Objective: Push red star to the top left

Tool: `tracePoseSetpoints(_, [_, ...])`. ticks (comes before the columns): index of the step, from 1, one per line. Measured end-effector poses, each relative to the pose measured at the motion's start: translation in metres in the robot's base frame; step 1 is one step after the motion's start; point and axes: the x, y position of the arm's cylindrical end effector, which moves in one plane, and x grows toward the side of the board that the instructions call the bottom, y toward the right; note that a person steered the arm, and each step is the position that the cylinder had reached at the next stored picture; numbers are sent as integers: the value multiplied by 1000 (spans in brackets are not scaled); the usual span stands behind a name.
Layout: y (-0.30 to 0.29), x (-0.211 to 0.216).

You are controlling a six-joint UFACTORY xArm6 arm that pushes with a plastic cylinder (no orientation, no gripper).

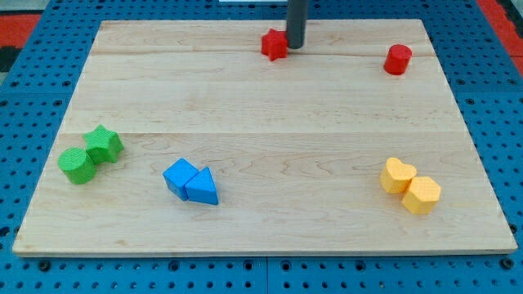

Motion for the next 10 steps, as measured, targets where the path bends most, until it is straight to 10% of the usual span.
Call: tracePoseSetpoints(10, [-119, -7])
